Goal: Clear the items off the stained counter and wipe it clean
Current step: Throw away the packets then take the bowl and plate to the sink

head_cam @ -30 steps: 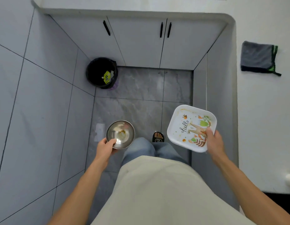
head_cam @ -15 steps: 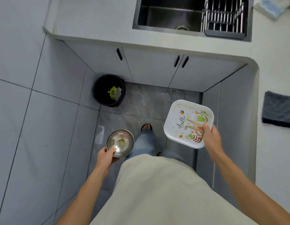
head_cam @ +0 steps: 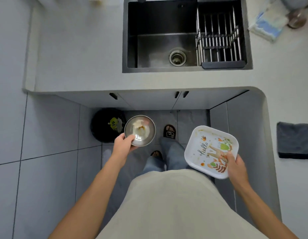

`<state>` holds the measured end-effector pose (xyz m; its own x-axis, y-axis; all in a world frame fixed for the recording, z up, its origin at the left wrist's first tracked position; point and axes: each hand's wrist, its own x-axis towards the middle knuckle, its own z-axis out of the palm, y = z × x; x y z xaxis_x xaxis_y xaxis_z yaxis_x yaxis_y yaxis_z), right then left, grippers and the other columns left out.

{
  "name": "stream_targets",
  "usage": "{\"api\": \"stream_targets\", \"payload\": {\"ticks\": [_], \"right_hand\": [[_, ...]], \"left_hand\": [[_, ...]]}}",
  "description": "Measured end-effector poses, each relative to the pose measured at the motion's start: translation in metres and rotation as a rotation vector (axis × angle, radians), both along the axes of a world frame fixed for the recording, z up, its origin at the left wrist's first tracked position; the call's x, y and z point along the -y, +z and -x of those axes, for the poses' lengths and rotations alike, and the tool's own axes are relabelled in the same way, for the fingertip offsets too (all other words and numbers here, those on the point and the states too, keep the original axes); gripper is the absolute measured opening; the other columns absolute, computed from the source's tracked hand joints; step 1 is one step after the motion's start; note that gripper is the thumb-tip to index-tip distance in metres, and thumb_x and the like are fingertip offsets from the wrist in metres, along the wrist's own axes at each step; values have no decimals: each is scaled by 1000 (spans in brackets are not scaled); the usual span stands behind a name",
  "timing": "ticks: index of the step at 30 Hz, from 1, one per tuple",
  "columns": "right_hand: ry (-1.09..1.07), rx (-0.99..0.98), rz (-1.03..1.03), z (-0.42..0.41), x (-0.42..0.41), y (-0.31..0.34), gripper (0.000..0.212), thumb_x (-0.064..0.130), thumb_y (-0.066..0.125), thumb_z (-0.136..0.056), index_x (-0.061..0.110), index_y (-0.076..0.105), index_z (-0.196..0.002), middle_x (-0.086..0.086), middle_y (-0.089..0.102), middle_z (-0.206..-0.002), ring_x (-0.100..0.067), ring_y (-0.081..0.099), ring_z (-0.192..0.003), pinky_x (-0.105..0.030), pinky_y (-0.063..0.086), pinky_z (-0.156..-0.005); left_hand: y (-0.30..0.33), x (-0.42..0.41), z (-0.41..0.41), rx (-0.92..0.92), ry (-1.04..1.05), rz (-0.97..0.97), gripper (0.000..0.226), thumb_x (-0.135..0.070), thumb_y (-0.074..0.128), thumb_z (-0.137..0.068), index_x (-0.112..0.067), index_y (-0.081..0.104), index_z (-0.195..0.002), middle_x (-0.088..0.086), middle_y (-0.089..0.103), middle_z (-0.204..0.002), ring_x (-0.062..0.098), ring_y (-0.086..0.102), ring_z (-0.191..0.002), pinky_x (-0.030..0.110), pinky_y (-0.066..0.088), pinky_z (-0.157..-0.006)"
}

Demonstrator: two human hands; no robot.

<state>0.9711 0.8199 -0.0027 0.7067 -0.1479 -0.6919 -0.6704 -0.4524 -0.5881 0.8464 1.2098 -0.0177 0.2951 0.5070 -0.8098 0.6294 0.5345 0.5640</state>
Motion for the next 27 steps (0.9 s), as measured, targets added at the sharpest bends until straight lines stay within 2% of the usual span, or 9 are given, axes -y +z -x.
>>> {"api": "stream_targets", "payload": {"ticks": [2,5,10,13,15,18,21,24,27], "right_hand": [[-7,2,-3,-24,-8,-1,24,39,49,-106,32,69,-119,7,82,-100,-17,81,-86,-40,64,-77],[16,8,-18,-66,-28,-1,23,40,48,-106,35,68,-117,11,81,-99,-13,80,-84,-33,62,-68],[75,42,-75,-136,-78,9,24,41,50,-104,33,69,-116,7,81,-104,-14,80,-91,-40,63,-80],[107,61,-113,-169,-111,19,24,45,50,-104,36,69,-116,8,81,-105,-14,80,-92,-37,62,-79],[131,75,-117,-192,-133,22,25,46,49,-104,37,69,-116,8,81,-105,-13,80,-92,-36,62,-76],[143,86,-136,-223,-167,26,26,46,49,-103,36,68,-118,11,81,-105,-9,79,-91,-21,61,-63],[128,117,-138,-249,-200,28,23,44,49,-105,37,68,-115,9,81,-106,-10,79,-95,-28,63,-71],[111,151,-113,-273,-229,27,22,45,49,-106,37,68,-114,9,81,-106,-8,78,-94,-35,62,-79],[106,181,-74,-297,-257,28,27,48,49,-105,33,67,-120,15,80,-99,-2,77,-88,-26,62,-70]], "left_hand": [[1,-13,-28,-17,-15,-8,10,-9,64,-94,-5,69,-103,11,75,-105,21,74,-97,30,65,-74],[2,-27,-58,-50,-36,-19,12,-10,65,-96,-2,67,-104,16,74,-110,25,72,-102,35,65,-80],[13,-43,-78,-123,-27,-53,17,-10,64,-96,-1,69,-111,24,73,-118,36,71,-112,51,60,-99],[20,-51,-83,-143,2,-42,14,-9,64,-97,-5,70,-108,22,74,-116,29,73,-100,38,62,-82],[23,-62,-91,-145,23,-41,12,-10,65,-97,-6,71,-106,20,75,-113,31,73,-102,30,59,-74],[28,-81,-112,-112,65,-28,14,-11,67,-95,-6,74,-107,18,77,-111,34,73,-111,36,63,-82],[32,-105,-146,-74,41,-21,20,-13,67,-95,-3,73,-111,17,77,-112,32,73,-111,42,64,-92],[36,-132,-189,0,49,2,15,-12,67,-95,-6,73,-108,15,77,-111,27,76,-106,33,65,-79],[35,-157,-237,38,15,1,12,-12,67,-94,-7,71,-105,14,77,-107,27,75,-104,27,63,-72]]}}
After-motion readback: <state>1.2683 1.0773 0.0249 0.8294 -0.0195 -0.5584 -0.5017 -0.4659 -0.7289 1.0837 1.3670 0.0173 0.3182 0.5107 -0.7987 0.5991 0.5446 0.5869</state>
